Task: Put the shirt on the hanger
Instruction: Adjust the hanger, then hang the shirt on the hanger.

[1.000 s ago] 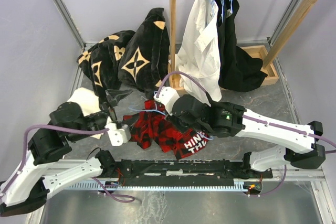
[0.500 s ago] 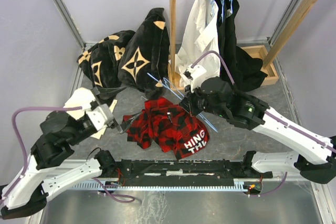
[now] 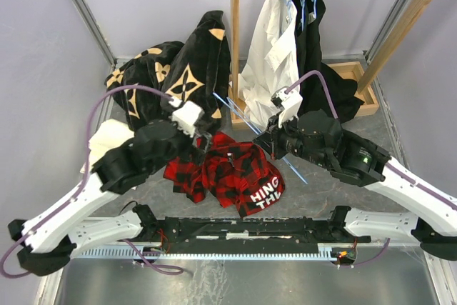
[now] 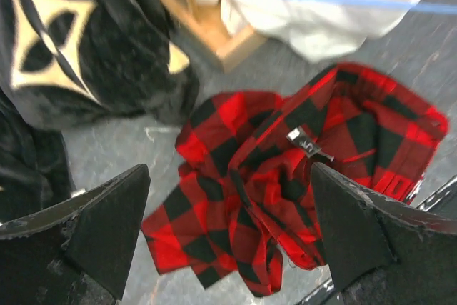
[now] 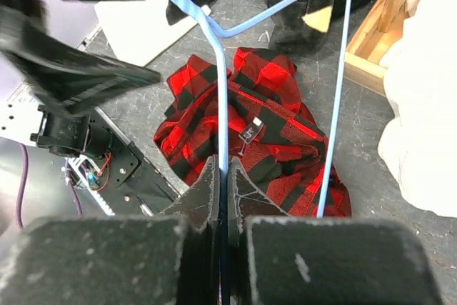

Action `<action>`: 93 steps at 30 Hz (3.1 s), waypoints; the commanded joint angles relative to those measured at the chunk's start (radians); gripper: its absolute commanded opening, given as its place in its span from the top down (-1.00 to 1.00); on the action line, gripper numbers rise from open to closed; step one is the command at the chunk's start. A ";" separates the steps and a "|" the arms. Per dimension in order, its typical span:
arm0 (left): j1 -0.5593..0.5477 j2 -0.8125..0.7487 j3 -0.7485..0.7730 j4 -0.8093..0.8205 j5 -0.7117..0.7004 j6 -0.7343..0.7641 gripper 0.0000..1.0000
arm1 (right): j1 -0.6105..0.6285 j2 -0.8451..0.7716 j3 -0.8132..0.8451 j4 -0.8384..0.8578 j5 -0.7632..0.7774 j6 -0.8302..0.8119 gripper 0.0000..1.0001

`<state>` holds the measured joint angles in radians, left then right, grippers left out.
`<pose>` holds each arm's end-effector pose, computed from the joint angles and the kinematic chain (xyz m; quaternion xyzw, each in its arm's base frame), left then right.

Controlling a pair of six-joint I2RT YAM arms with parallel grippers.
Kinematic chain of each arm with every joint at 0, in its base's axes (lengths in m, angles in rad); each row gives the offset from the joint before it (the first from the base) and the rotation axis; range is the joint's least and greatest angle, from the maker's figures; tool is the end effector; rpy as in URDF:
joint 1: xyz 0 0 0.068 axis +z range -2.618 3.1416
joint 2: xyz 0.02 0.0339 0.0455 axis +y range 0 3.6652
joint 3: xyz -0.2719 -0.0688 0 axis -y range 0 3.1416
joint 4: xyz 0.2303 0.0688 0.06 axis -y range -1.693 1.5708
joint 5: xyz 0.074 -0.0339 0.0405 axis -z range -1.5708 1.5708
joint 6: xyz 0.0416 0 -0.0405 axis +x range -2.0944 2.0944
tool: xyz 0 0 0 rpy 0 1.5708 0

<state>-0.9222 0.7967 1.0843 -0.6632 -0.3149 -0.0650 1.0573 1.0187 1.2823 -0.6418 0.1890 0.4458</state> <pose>0.0945 -0.1033 0.3891 0.2591 0.7793 -0.1491 0.5508 0.1006 0.1624 0.4205 -0.1974 0.8015 0.3247 0.4618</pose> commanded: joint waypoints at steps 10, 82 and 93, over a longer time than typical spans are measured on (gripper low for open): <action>0.011 0.137 0.038 -0.115 0.147 -0.227 -0.99 | -0.005 -0.053 -0.031 0.056 0.005 0.019 1.00; 0.372 -0.065 0.054 0.070 1.060 0.245 0.95 | -0.006 0.046 0.146 -0.036 -0.390 -0.225 -0.01; 0.373 -0.005 0.050 0.029 1.062 0.212 0.95 | -0.006 0.059 0.167 -0.104 -0.371 -0.459 -0.22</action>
<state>-0.5518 0.7738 1.1027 -0.6304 0.7399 0.1757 1.0473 1.0824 1.4147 -0.7387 -0.2020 0.0994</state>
